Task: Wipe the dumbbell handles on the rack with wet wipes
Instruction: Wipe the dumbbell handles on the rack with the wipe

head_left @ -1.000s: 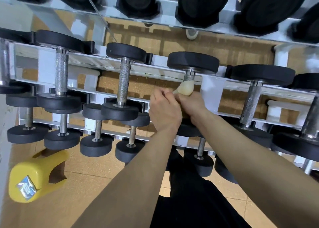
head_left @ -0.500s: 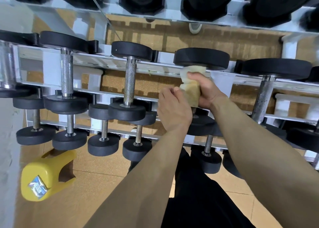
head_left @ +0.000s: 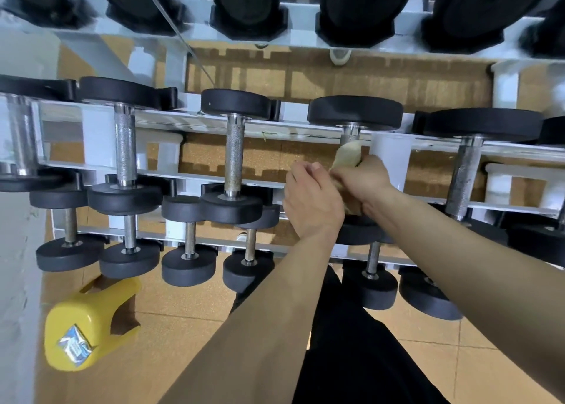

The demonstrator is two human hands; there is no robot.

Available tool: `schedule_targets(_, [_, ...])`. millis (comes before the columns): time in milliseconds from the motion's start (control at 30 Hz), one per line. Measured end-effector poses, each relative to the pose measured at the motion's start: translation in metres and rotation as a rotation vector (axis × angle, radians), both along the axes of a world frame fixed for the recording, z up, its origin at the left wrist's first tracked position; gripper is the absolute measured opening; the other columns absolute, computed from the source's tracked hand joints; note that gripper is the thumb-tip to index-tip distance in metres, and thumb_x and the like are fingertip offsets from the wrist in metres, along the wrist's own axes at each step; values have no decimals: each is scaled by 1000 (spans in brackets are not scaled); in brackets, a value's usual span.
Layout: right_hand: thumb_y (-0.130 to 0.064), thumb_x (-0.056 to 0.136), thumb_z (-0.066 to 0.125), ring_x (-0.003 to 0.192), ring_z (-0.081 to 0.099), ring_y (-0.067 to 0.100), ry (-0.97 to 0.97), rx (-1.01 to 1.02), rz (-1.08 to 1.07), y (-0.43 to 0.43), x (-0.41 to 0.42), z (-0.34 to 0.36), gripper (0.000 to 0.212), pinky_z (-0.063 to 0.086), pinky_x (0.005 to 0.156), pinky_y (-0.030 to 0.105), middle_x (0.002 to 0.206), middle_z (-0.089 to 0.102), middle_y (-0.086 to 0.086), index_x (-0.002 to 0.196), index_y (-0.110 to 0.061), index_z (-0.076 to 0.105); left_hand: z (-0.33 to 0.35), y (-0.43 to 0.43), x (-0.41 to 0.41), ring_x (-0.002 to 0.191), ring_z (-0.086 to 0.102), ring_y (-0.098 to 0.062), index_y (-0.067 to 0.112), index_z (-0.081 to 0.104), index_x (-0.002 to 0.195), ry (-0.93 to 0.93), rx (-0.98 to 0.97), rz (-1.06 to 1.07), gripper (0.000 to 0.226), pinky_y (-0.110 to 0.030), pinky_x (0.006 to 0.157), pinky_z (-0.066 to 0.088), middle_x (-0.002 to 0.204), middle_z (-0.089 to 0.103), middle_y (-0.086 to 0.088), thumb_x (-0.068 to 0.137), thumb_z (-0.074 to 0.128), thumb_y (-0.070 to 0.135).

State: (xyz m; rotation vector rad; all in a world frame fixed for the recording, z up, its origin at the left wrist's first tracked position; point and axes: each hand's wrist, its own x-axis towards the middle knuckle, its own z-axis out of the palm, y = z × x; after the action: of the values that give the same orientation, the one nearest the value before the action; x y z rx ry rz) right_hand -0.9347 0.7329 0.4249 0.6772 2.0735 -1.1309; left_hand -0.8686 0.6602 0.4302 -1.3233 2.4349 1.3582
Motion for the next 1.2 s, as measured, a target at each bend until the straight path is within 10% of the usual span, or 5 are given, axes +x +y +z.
schedule_targets(167, [-22,80,77,75,69,14,52,-154,-163,-12,-19,-3,16,52,59,24,82,72,-1,92,-14,70,1,1,-1,101,56,-25,18,55,110,-21,0,4,30,-49,91,45,109,60,0,104,34,39])
schedule_targets(400, [-25,93,62,72,68,20,-352,-770,-255,6,-19,-20,15,58,69,31,77,68,6,86,-13,67,1,1,-2,104,55,-26,19,55,112,-19,10,8,31,-50,92,45,113,60,0,104,34,41])
schedule_targets(633, [-21,94,64,88,72,21,-354,-634,-13,15,0,-15,28,59,68,29,95,74,12,115,-3,67,0,1,-1,103,55,-26,16,55,113,-7,-4,15,34,-50,93,45,113,59,-3,105,33,40])
schedule_targets(933, [-16,77,73,65,62,14,81,23,-194,-19,-4,-14,11,47,53,22,72,65,-2,83,-11,65,0,1,-2,103,54,-27,14,55,110,-30,-10,13,35,-49,95,43,113,59,-5,106,32,40])
schedule_targets(1200, [-24,93,67,75,71,22,-245,-664,-247,-1,-29,-15,16,59,70,33,79,72,8,89,-8,68,0,2,-2,99,55,-26,15,55,108,-7,-17,30,33,-48,91,44,107,59,-3,105,33,38])
